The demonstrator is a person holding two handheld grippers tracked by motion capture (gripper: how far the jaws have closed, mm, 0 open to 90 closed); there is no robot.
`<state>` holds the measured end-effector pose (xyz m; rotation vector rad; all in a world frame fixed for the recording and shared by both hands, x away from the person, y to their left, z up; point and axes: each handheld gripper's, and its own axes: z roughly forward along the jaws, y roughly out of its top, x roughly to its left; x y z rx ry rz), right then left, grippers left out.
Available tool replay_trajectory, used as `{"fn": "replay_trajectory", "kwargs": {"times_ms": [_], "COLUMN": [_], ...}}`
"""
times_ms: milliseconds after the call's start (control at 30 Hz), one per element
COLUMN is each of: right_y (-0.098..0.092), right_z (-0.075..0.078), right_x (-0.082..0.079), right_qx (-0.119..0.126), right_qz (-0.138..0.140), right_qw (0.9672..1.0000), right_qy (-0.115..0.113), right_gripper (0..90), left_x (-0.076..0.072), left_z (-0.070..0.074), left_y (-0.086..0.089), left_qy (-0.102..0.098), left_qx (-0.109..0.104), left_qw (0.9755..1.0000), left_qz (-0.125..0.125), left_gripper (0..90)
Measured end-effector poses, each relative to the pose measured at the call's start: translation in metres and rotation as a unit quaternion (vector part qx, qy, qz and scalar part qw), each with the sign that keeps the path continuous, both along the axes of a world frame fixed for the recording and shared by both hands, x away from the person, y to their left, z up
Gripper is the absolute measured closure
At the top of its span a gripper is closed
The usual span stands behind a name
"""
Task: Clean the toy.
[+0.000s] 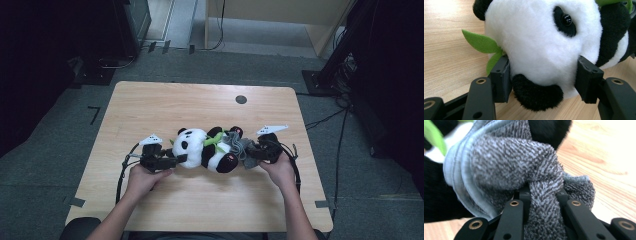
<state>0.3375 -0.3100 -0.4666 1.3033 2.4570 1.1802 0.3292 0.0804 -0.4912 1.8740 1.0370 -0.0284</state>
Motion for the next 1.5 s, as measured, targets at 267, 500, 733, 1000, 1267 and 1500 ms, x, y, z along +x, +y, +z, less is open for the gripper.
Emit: {"fn": "replay_trajectory", "kwargs": {"times_ms": [267,500,733,1000,1267,1500], "right_y": [-0.01,-0.035,-0.034,0.012,0.085,0.143], "right_z": [-0.012,-0.007,0.038,0.089,0.101,0.095], "right_x": [0.006,0.008,-0.005,-0.017,-0.022,-0.024], "right_qx": [-0.053,-0.026,0.016,0.03,0.012,-0.004], "right_qz": [-0.033,-0.09,-0.096,-0.047,0.027,0.076], "right_qw": [0.9974,0.9948,0.9947,0.9935,0.994,0.992], "right_qy": [0.035,0.042,-0.034,-0.099,-0.106,-0.1], "right_gripper": [76.7,76.1,76.4,76.4,76.1,75.8], "left_x": [0.0,-0.001,-0.001,-0.007,-0.015,-0.022], "left_z": [-0.001,-0.001,0.001,0.006,0.008,0.008], "left_y": [0.0,-0.001,-0.001,-0.004,-0.006,-0.008], "left_qy": [-0.001,-0.01,-0.007,-0.014,-0.023,-0.029], "left_qx": [0.005,0.013,0.012,0.01,0.012,0.014], "left_qw": [1.0,0.9999,0.9999,0.9999,0.9996,0.9993], "left_qz": [-0.001,-0.004,-0.005,0.001,0.01,0.02], "left_gripper": [38.7,38.4,39.0,40.6,40.7,40.5]}}
